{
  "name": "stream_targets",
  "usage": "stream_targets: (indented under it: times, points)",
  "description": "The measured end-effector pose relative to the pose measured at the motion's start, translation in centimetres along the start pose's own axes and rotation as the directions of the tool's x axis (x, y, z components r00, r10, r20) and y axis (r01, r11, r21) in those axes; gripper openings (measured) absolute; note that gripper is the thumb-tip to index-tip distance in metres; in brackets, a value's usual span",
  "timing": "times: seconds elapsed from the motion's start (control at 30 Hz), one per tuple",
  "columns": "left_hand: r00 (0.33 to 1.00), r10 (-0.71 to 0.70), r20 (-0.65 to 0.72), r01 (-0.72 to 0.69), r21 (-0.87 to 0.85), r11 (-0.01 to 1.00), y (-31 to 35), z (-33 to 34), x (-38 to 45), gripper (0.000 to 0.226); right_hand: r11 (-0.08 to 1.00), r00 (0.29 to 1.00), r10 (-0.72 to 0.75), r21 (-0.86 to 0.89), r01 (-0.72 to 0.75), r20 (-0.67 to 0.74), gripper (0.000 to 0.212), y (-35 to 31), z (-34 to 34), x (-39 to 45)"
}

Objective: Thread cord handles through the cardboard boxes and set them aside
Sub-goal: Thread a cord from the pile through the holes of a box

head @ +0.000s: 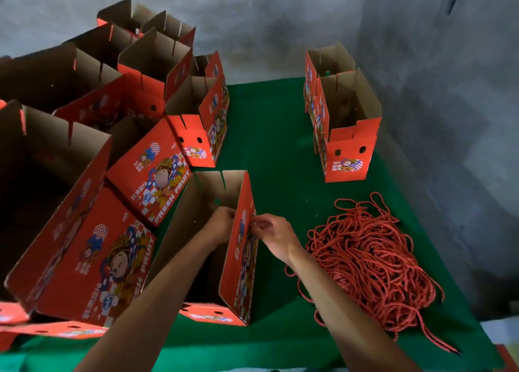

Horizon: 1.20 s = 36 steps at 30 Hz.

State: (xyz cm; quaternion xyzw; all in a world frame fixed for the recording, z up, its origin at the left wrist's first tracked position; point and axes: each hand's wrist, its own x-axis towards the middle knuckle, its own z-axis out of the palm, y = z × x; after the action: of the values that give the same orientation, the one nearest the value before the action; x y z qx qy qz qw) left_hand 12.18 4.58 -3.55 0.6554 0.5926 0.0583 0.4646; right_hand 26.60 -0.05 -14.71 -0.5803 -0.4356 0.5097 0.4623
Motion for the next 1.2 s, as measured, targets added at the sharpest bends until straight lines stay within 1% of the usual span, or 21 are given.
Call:
stream_targets:
  times: [0.07,0.1,0.13,0.2,0.27,0.3,0.33,0.37,0.43,0.5,0.57,0.63,0.73,0.83,0.93,0.97,1.03,1.07,1.1,1.13,1.2]
  points:
    - [0.999,0.033,-0.03,-0.032,0.053,0.998,0.1,0.3,-0.1,0.024,0.981,0.995,0.103,0.165,-0.103,0.009,0.026,0.4,-1.1,-0.1]
    - [0.999,0.035,-0.041,-0.032,0.058,0.998,-0.1,0.3,0.1,0.023,0.966,0.989,0.148,0.217,-0.142,-0.008,0.026,0.7,-1.7,-0.1]
    - [0.999,0.03,-0.04,-0.027,0.056,0.998,-0.2,0.3,0.2,0.022,0.956,0.982,0.184,0.239,-0.167,-0.051,0.025,1.1,-2.5,-0.3]
    - [1.0,-0.009,-0.013,0.009,0.049,0.999,-0.7,0.4,0.3,0.02,0.953,0.953,0.243,0.227,-0.199,-0.183,0.024,2.0,-3.9,-0.7]
    - [0.997,-0.068,-0.023,0.069,0.046,0.997,-1.2,0.5,0.3,0.018,0.947,0.9,0.303,0.202,-0.249,-0.312,0.019,3.1,-5.1,-1.2]
    - [0.994,-0.096,-0.044,0.097,0.038,0.995,-1.4,0.5,0.3,0.018,0.942,0.877,0.334,0.145,-0.302,-0.345,0.016,3.7,-5.6,-1.6]
    - [0.991,-0.115,-0.061,0.117,0.03,0.993,-1.6,0.4,0.3,0.018,0.927,0.865,0.365,0.048,-0.372,-0.346,0.016,4.2,-5.9,-1.8]
    - [0.99,-0.122,-0.074,0.125,0.028,0.992,-1.8,0.3,0.2,0.018,0.896,0.863,0.398,-0.067,-0.438,-0.312,0.017,4.7,-6.0,-2.2]
    - [0.991,-0.116,-0.074,0.118,0.024,0.993,-2.1,-0.2,-0.2,0.03,0.84,0.865,0.443,-0.226,-0.493,-0.236,0.018,5.6,-5.5,-3.2]
    - [0.995,-0.101,-0.027,0.099,-0.065,0.993,-2.2,-0.6,-1.2,0.046,0.847,0.875,0.418,-0.243,-0.472,-0.242,0.02,6.8,-4.9,-3.9]
    - [0.995,-0.098,0.035,0.103,-0.203,0.974,-2.2,-0.8,-2.4,0.059,0.878,0.881,0.362,-0.205,-0.432,-0.304,0.031,7.8,-4.3,-4.2]
    - [0.991,-0.085,0.099,0.109,-0.274,0.955,-2.1,-0.9,-3.6,0.064,0.893,0.877,0.327,-0.189,-0.409,-0.352,0.039,8.4,-3.8,-4.1]
    - [0.98,-0.058,0.192,0.102,-0.232,0.967,-2.0,-0.6,-4.8,0.06,0.881,0.873,0.289,-0.246,-0.403,-0.394,0.046,8.3,-3.2,-3.4]
    - [0.969,-0.09,0.23,0.129,-0.158,0.979,-2.3,-0.3,-4.9,0.043,0.834,0.867,0.299,-0.332,-0.44,-0.397,0.045,8.0,-3.0,-2.1]
    - [0.961,-0.153,0.232,0.196,-0.179,0.964,-2.4,-1.0,-5.0,0.028,0.812,0.906,0.251,-0.435,-0.388,-0.34,0.044,8.0,-2.9,-1.3]
    - [0.958,-0.167,0.231,0.216,-0.202,0.955,-2.7,-1.4,-4.9,0.025,0.817,0.922,0.238,-0.451,-0.36,-0.305,0.038,7.9,-2.6,-1.3]
    - [0.964,-0.172,0.202,0.218,-0.229,0.949,-3.2,-2.0,-4.6,0.023,0.846,0.941,0.248,-0.421,-0.326,-0.231,0.02,7.7,-2.1,-1.8]
    - [0.971,-0.168,0.17,0.204,-0.228,0.952,-3.4,-2.2,-4.4,0.022,0.846,0.943,0.268,-0.419,-0.329,-0.199,0.019,7.8,-1.9,-2.0]
    - [0.977,-0.163,0.135,0.19,-0.218,0.957,-3.5,-2.5,-4.3,0.022,0.828,0.939,0.299,-0.441,-0.345,-0.172,0.026,8.0,-1.8,-2.1]
    - [0.982,-0.158,0.107,0.177,-0.204,0.963,-3.5,-2.6,-4.1,0.023,0.788,0.925,0.348,-0.486,-0.378,-0.155,0.033,8.4,-1.8,-2.2]
    - [0.985,-0.15,0.084,0.164,-0.188,0.968,-3.4,-2.7,-3.6,0.026,0.673,0.876,0.453,-0.581,-0.458,-0.167,0.036,8.9,-2.0,-2.4]
